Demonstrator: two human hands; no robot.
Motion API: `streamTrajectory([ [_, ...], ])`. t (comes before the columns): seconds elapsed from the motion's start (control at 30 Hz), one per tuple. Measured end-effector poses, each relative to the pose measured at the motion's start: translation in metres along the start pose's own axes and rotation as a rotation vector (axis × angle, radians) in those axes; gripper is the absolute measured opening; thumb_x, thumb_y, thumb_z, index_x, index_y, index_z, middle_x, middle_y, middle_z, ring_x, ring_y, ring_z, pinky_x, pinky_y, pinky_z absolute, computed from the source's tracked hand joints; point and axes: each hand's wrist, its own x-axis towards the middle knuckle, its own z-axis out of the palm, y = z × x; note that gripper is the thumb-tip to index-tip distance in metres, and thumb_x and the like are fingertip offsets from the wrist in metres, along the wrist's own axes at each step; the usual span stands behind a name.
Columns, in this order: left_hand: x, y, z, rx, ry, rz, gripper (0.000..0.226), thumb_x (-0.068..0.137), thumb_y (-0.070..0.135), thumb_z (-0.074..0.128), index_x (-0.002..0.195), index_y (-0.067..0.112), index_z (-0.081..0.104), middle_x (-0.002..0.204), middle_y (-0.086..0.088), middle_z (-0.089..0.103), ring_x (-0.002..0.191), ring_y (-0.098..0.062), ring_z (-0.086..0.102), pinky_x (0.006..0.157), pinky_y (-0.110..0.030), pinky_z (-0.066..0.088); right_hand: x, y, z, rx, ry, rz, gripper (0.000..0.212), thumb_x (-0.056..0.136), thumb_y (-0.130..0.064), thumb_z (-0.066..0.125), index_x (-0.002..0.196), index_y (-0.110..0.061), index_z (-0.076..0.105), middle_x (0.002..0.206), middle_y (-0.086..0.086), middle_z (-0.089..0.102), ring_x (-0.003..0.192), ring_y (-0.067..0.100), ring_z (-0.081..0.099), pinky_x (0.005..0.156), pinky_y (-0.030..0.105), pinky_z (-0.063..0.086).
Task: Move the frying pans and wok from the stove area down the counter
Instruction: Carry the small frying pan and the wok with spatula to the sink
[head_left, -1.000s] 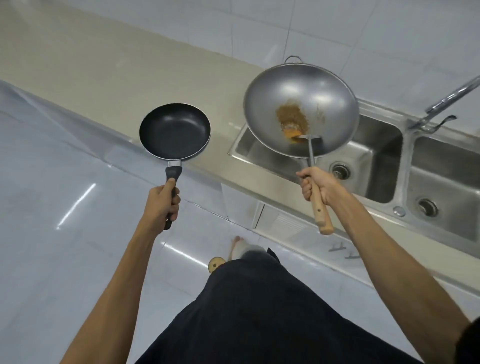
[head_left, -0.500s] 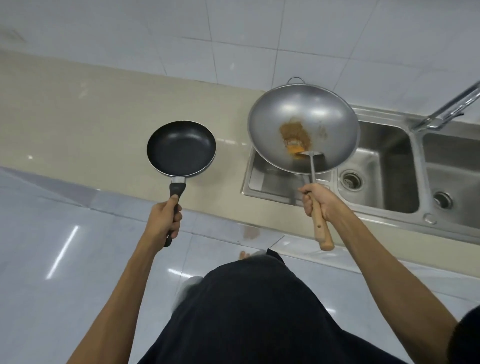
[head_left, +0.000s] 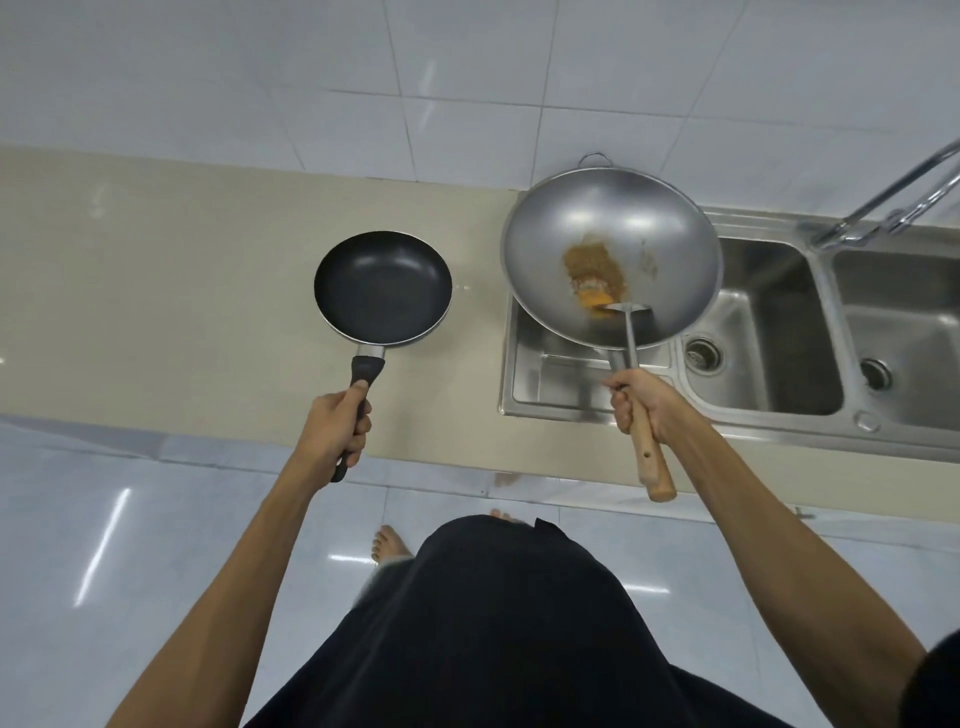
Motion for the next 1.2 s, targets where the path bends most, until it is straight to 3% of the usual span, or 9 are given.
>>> streamTrajectory([
  [0.9,0.023,0.014,0.006,0.051,-0.066,-0.018,0.039,0.103,0.04,0.047,0.076,0.012,0.05,0.052,0.003,0.041,0.037,-0.012,0.029,0.034,-0.021,0.03,0.012,0.005,0.021,0.039,0.058,-0.008,0.018,0.093,-0.01,0.054,0.076,-0.016,0.052,0.05,-0.004,0.047,0.034,0.007,0.041,0.035,0.019,0.039],
  [1.07,0.021,0.013,0.011,0.047,-0.064,-0.013,0.039,0.103,0.04,0.046,0.075,0.012,0.049,0.052,0.003,0.039,0.037,-0.012,0.028,0.034,-0.021,0.03,0.013,0.008,0.019,0.004,0.05,-0.024,0.016,0.094,-0.011,0.054,0.078,-0.014,0.056,0.056,-0.001,0.051,0.039,0.008,0.044,0.038,0.021,0.043],
  [1.2,0.02,0.009,0.018,0.035,-0.062,-0.024,0.039,0.104,0.04,0.047,0.076,0.012,0.049,0.052,0.003,0.04,0.037,-0.012,0.029,0.034,-0.021,0.031,0.016,0.016,0.024,-0.088,0.053,-0.054,0.013,0.093,-0.009,0.056,0.081,-0.008,0.062,0.065,0.005,0.057,0.05,0.014,0.051,0.051,0.028,0.051],
])
